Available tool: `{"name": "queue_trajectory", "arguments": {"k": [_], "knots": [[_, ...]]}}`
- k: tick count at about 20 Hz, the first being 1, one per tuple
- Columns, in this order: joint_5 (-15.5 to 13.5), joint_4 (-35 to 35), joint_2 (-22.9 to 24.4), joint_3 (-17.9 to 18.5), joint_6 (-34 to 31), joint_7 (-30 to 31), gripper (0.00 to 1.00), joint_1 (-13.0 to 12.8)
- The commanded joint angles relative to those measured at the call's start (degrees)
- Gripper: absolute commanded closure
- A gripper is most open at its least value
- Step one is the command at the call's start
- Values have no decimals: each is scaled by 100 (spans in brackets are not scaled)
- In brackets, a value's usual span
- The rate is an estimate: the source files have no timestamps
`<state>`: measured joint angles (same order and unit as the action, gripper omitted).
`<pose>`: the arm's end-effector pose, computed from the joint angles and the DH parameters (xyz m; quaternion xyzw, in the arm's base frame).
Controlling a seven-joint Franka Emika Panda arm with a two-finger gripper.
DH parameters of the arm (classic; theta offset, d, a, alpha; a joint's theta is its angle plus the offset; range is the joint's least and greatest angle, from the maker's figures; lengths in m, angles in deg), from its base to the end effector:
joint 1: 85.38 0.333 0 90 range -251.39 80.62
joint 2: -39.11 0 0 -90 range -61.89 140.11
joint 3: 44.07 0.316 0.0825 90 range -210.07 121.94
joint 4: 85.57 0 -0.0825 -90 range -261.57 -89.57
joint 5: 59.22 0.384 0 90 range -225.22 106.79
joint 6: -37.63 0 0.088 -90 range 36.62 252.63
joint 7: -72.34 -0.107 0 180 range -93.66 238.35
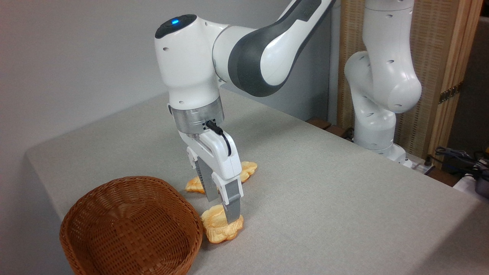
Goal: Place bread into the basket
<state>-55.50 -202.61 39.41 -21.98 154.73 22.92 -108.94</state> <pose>0.5496 -0.0103 0.4438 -0.8962 0.4427 0.0087 0.0267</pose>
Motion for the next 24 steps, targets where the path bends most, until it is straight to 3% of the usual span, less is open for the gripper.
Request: {"name": "queue_trajectory", "arguments": {"k": [1,5,9,18,20,22,23,24], "knots": [[103,-73,-38,32,347,-94,0,-18],[121,-73,-135,67,392,-120,0,-18],[454,-73,-214,102,392,-155,0,-18],[472,-73,-443,217,418,-419,1,-18],[472,-64,-460,208,418,-428,18,-26],[472,-64,-460,208,409,-437,51,-35],[472,-64,-452,208,400,-533,62,-35],[472,-64,-434,208,383,-655,65,-35]]}}
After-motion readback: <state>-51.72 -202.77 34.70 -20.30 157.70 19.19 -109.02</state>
